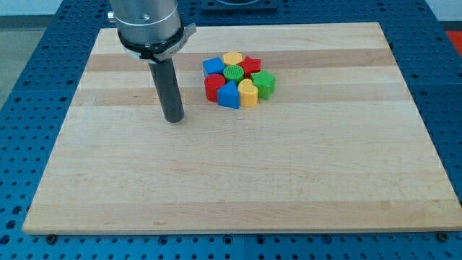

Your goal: Push the group of blocks towards right

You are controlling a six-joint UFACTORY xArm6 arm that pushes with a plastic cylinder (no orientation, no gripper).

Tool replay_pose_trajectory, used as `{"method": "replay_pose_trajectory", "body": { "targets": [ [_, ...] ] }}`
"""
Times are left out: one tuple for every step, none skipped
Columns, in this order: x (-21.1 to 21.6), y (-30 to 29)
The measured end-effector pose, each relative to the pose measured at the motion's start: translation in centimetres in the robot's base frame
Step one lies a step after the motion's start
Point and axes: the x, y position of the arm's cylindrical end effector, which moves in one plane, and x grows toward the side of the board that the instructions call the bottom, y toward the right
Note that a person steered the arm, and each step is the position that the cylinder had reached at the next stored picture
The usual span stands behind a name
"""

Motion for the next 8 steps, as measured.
{"method": "replay_pose_trajectory", "body": {
  "targets": [
    [0.0, 0.0],
    [-0.5, 0.0],
    [-1.8, 0.1],
    [-2.8, 2.0],
    [-3.4, 4.6],
    [-4.5, 5.8],
    [-5.3, 5.8],
    [-5.4, 5.8]
  ]
}}
